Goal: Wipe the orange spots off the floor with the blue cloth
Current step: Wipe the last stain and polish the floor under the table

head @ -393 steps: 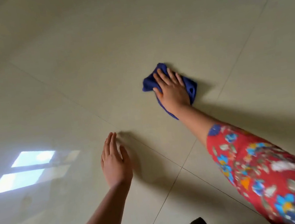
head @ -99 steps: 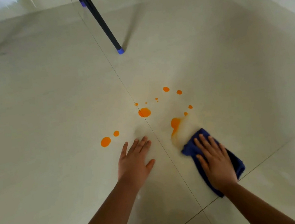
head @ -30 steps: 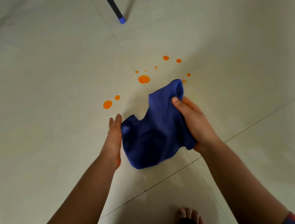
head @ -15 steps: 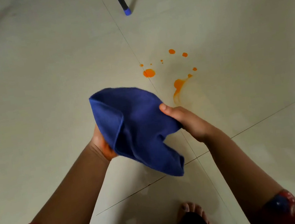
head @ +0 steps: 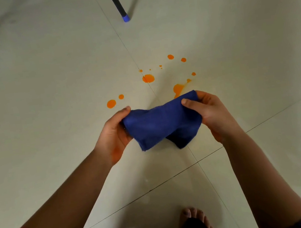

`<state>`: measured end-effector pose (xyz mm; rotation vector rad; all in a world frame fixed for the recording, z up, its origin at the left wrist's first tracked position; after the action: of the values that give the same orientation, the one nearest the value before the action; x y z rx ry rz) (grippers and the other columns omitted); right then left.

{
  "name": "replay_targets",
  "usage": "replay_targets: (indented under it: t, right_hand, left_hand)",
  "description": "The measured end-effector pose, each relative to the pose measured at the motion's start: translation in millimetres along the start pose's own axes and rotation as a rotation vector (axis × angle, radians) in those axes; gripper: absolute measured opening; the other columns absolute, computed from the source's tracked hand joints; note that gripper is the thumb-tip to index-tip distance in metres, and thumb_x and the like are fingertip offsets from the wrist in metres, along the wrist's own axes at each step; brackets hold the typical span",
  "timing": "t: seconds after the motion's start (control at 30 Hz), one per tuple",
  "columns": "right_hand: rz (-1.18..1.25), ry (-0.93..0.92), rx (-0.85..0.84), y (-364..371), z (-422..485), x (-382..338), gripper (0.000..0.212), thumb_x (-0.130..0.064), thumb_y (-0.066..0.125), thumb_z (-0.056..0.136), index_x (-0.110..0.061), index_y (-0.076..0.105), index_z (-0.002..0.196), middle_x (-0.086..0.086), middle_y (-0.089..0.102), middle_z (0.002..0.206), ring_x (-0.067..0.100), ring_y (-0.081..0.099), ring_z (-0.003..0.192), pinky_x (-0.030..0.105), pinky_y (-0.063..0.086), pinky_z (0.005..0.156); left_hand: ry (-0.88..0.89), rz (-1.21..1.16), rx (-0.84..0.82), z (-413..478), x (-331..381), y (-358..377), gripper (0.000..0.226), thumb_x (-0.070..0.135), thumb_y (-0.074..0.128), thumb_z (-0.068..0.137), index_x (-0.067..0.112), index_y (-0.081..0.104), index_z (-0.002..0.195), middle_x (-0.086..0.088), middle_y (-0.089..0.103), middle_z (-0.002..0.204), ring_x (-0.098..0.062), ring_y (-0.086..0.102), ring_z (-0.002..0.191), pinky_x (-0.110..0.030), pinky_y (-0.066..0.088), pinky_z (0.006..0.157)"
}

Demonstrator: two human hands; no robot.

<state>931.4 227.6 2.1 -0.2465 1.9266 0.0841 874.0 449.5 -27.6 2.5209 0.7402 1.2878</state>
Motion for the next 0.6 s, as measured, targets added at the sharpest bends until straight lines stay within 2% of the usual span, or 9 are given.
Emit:
replay_targets:
  t: [0.07, 0.13, 0.23, 0.3, 0.37, 0.4, 0.47, 0.53, 0.6]
  right_hand:
    - [0.039, -0.018, 0.047, 5, -1, -1, 0.010, -0.014, 0.066, 0.089, -0.006, 0.061, 0.093, 0.008, 0.070, 0.090, 0.020, 0.066, 0.087, 0.034, 0.053, 0.078]
    - [0.033, -0.021, 0.156, 10, 1, -3, 0.015, -0.011, 0.069, 0.086, -0.011, 0.055, 0.093, 0.005, 0.068, 0.089, 0.019, 0.066, 0.084, 0.030, 0.051, 0.073]
    - [0.084, -0.091, 0.197, 15, 5, -16, 0.044, -0.002, 0.068, 0.084, -0.023, 0.045, 0.116, 0.012, 0.069, 0.094, 0.020, 0.068, 0.086, 0.026, 0.056, 0.072]
    - [0.037, -0.226, 0.140, 14, 8, -31, 0.058, 0.005, 0.066, 0.082, -0.032, 0.047, 0.123, 0.018, 0.067, 0.094, 0.022, 0.065, 0.085, 0.034, 0.057, 0.081]
    - [-0.184, -0.352, 0.124, 12, 8, -44, 0.059, 0.005, 0.065, 0.080, -0.032, 0.057, 0.124, 0.004, 0.067, 0.106, 0.014, 0.062, 0.098, 0.033, 0.052, 0.093]
    - [-0.326, -0.411, 0.146, 12, 5, -48, 0.058, 0.004, 0.066, 0.079, -0.030, 0.059, 0.126, -0.003, 0.064, 0.112, 0.008, 0.059, 0.102, 0.025, 0.048, 0.095]
    - [-0.616, -0.527, 0.219, 11, -5, -50, 0.054, 0.001, 0.067, 0.078, -0.026, 0.062, 0.124, -0.005, 0.058, 0.105, 0.006, 0.053, 0.096, 0.008, 0.041, 0.084]
    - [-0.880, -0.596, 0.277, 6, -15, -42, 0.039, -0.006, 0.072, 0.077, -0.026, 0.070, 0.109, -0.005, 0.054, 0.092, 0.014, 0.051, 0.088, 0.012, 0.040, 0.069]
    - [-1.015, -0.516, 0.185, 2, -22, -25, 0.020, -0.017, 0.076, 0.076, -0.026, 0.074, 0.094, -0.006, 0.053, 0.091, 0.014, 0.046, 0.092, 0.016, 0.037, 0.066]
  left_hand:
    - [0.087, 0.117, 0.116, 1, 8, 3, 0.014, 0.018, 0.057, 0.090, 0.009, 0.068, 0.091, -0.005, 0.072, 0.088, -0.018, 0.068, 0.084, -0.026, 0.054, 0.071]
    - [0.207, 0.228, 0.262, 3, 17, 6, 0.010, 0.013, 0.065, 0.080, 0.012, 0.058, 0.073, -0.001, 0.062, 0.073, -0.016, 0.060, 0.069, -0.028, 0.047, 0.064]
    - [0.309, 0.271, 0.334, 7, 39, 13, 0.028, 0.020, 0.070, 0.073, 0.023, 0.056, 0.097, -0.005, 0.066, 0.088, -0.019, 0.061, 0.077, -0.030, 0.047, 0.068]
    - [0.375, 0.261, 0.222, 8, 56, 21, 0.042, 0.014, 0.070, 0.081, 0.028, 0.054, 0.118, -0.006, 0.066, 0.097, -0.018, 0.063, 0.085, -0.027, 0.049, 0.075]
    - [0.508, 0.422, 0.128, 2, 65, 28, 0.051, 0.009, 0.075, 0.077, 0.025, 0.058, 0.123, -0.001, 0.066, 0.108, -0.012, 0.064, 0.097, -0.023, 0.051, 0.082]
    - [0.601, 0.563, 0.144, -3, 68, 31, 0.053, 0.005, 0.077, 0.074, 0.023, 0.060, 0.121, 0.002, 0.066, 0.109, -0.010, 0.064, 0.098, -0.023, 0.052, 0.084]
    - [0.792, 0.847, 0.241, -14, 64, 29, 0.047, 0.000, 0.074, 0.072, 0.021, 0.065, 0.112, 0.005, 0.065, 0.103, -0.009, 0.062, 0.091, -0.025, 0.052, 0.081]
    - [0.883, 1.064, 0.254, -23, 48, 22, 0.033, 0.000, 0.072, 0.071, 0.021, 0.068, 0.097, 0.006, 0.059, 0.092, -0.007, 0.056, 0.081, -0.017, 0.046, 0.073]
    - [0.825, 1.234, 0.183, -26, 28, 10, 0.020, 0.004, 0.073, 0.073, 0.018, 0.068, 0.087, 0.008, 0.050, 0.097, -0.006, 0.051, 0.086, -0.009, 0.039, 0.070]
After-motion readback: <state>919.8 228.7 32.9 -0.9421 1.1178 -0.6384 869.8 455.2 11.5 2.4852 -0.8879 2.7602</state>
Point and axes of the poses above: each hand's wrist, its own z-axis towards the middle knuckle, its own y-axis out of the palm, x = y × z, the point moved 3 cm from there along z, towards the middle knuckle
